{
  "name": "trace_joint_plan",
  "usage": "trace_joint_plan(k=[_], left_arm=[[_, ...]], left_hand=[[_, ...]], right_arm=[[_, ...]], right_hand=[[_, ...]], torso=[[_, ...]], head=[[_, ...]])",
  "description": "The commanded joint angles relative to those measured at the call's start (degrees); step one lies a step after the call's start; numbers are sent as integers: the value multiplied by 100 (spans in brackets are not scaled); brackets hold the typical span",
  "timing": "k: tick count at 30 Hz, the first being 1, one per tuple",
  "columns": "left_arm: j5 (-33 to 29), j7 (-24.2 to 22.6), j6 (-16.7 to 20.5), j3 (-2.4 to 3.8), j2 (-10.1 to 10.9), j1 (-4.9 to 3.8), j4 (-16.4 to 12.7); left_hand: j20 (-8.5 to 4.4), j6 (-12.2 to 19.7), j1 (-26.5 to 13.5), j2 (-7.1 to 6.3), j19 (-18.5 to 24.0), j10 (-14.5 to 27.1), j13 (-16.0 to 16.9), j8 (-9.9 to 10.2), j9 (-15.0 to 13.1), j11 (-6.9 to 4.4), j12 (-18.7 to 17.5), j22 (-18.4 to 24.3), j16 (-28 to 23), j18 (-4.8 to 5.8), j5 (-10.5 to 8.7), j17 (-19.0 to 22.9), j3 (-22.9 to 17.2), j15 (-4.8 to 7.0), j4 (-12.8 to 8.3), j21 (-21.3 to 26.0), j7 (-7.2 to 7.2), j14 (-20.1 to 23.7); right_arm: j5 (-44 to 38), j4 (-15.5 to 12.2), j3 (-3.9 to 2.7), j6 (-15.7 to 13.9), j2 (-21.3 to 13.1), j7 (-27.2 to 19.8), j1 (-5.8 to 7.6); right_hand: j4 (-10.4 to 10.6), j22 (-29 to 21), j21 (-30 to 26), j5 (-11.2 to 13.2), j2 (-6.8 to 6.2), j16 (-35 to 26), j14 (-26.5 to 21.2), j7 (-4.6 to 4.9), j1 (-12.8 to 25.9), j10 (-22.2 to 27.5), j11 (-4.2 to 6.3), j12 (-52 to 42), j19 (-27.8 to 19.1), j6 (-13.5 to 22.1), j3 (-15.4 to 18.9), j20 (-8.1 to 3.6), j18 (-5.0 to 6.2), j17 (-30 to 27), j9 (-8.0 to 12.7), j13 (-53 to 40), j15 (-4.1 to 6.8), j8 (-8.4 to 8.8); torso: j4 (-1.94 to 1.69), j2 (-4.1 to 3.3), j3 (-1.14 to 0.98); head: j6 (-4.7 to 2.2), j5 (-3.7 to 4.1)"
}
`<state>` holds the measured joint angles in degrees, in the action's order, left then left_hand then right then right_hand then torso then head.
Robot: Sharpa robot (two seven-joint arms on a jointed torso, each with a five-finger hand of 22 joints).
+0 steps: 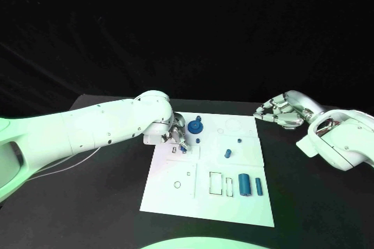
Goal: Assemble the parts on the task board
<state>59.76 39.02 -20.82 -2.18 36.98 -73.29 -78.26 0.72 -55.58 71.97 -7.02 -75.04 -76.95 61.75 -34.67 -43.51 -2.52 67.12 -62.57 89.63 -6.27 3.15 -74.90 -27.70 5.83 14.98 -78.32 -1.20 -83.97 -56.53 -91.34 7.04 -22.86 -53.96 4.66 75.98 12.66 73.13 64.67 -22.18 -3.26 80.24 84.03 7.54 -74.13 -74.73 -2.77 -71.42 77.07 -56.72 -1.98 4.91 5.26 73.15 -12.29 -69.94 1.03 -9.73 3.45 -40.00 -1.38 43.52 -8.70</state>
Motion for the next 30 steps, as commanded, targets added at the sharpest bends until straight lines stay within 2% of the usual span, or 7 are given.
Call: trace_joint_plan(k=[1, 30], left_arm=[[-7, 70, -317, -30, -7, 38, 16], [100, 77, -371, -33, -46, 42, 31]], left_hand=[[21, -29, 326, 304, -17, -37, 7, -18, -11, -19, 38, -17, 37, 84, 18, -1510, -203, -25, -208, 20, 14, -603], [23, -36, 324, 315, -23, -50, 28, -18, -13, -17, 57, -30, 37, 87, 17, -1510, -194, -27, -213, 15, 12, -603]], right_arm=[[-34, -2, -2, 21, 3, -7, -3], [-34, -7, -2, 25, 3, -16, -5]], right_hand=[[22, 0, -29, -16, -4, -25, 231, -15, 58, -46, 12, -27, 21, 32, -5, -18, 33, -5, -5, -3, 46, -35], [24, -5, -39, -19, -6, -26, 232, -16, 54, -44, 13, -25, 19, 33, -3, -18, 35, -5, -6, 0, 47, -40]], torso=[[2, -2, 1], [6, -2, 1]], head=[[5, -7], [16, 2]])
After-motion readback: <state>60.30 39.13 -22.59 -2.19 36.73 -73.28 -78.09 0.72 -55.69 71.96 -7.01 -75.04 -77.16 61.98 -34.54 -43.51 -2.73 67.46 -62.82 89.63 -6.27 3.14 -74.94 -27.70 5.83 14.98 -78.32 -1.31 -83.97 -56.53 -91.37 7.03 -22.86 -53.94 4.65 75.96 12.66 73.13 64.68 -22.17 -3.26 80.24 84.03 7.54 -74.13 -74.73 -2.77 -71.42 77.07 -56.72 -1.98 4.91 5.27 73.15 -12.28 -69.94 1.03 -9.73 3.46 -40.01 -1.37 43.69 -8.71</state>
